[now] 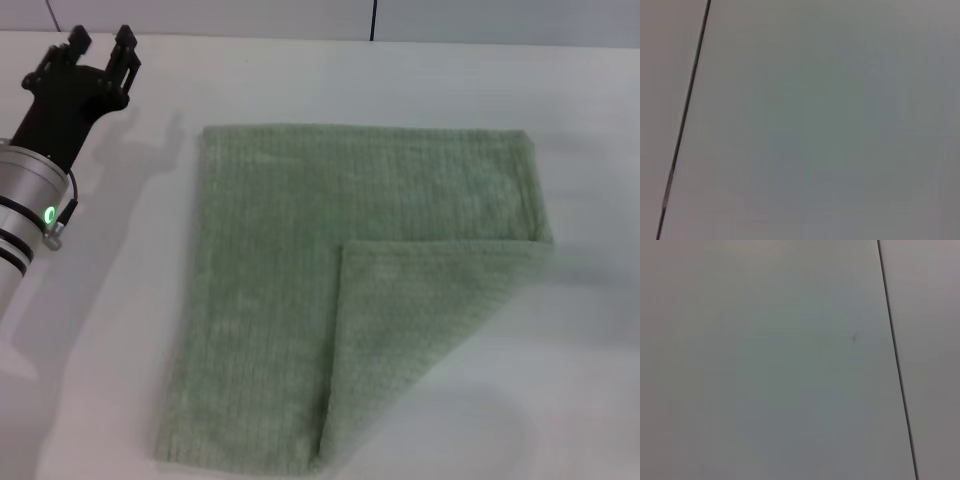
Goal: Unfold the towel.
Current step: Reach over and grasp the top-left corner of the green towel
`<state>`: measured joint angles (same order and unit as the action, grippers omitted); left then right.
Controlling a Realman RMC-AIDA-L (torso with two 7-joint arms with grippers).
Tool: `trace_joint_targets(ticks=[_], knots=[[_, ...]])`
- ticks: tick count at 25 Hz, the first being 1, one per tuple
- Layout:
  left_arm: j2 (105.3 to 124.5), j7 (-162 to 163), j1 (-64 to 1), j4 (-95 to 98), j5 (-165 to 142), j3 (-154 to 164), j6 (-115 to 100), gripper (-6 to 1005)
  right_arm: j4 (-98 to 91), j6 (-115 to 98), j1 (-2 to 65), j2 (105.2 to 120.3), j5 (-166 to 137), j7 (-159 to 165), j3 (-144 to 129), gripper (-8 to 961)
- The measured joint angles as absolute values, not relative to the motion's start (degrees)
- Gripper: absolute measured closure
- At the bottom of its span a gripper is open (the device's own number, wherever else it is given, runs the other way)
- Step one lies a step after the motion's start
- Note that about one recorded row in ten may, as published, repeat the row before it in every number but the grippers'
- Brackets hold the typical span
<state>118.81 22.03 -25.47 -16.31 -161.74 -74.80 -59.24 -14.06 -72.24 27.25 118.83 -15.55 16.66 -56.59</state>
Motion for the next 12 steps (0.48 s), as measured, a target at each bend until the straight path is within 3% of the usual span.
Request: trace_joint_targets(ticks=[12], knots=[[117.80, 29.0, -28.6, -17.2, -163.3, -66.6, -50.9, 631, -14.2, -71.6, 27.6, 118.80, -15.6, 16.3, -56.6, 145]])
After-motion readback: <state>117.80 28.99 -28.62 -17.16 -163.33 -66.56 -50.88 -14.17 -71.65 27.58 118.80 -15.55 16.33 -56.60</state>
